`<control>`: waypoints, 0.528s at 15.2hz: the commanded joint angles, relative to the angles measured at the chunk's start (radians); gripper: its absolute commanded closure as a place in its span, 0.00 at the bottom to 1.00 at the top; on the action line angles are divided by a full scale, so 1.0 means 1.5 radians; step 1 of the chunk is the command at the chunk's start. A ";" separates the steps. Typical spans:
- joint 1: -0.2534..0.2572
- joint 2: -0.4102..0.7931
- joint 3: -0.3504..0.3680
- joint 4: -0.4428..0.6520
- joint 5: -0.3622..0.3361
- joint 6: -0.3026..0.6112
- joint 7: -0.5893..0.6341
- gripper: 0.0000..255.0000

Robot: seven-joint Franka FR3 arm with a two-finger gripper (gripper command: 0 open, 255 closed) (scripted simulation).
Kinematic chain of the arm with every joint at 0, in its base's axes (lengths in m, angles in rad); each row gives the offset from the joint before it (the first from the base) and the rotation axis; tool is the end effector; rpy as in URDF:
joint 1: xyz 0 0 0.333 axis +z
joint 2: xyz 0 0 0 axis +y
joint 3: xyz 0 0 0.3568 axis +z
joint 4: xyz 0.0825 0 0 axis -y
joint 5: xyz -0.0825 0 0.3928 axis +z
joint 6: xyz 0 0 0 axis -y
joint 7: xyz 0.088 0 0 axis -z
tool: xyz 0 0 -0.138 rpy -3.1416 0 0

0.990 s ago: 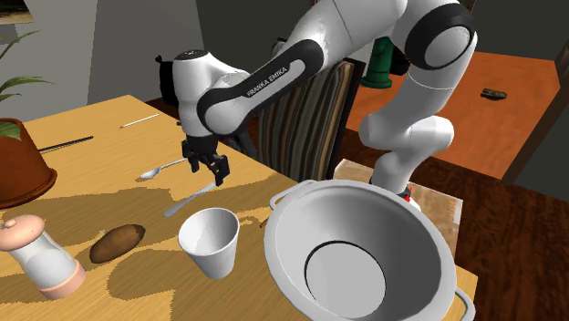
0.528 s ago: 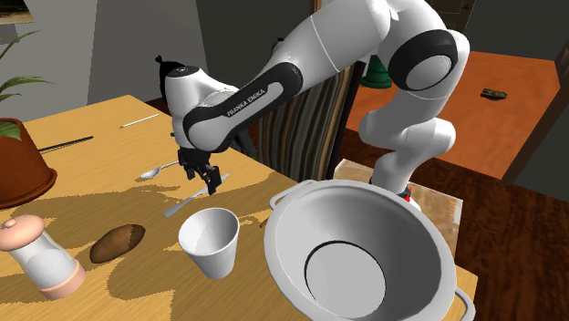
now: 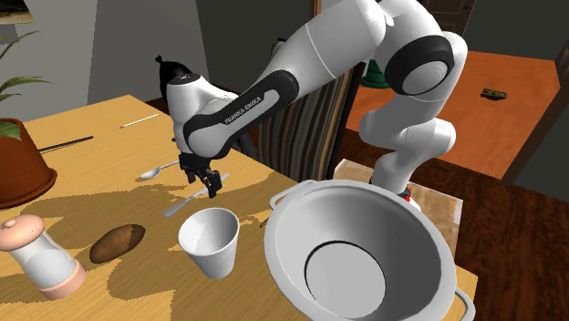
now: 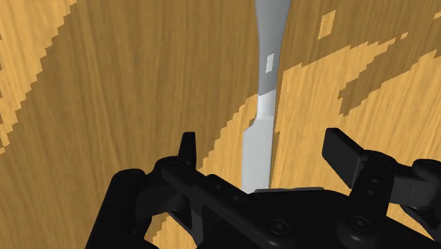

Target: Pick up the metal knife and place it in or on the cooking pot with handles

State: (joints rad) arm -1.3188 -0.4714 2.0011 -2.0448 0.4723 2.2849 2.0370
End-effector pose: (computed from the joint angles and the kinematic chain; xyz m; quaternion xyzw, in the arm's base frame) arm 0.4358 0.4232 0.3392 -0.6961 0.7158 -0.0383 0.0398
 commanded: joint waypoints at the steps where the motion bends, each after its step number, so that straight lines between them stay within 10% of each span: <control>1: 0.000 0.000 0.000 0.000 0.000 0.000 0.000 0.00; 2: 0.000 0.000 0.000 0.000 0.000 0.000 0.000 1.00; 8: -0.002 -0.001 0.001 0.002 0.000 -0.001 -0.001 1.00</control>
State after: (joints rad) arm -1.3200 -0.4669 2.0032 -2.0359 0.4750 2.2503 2.0340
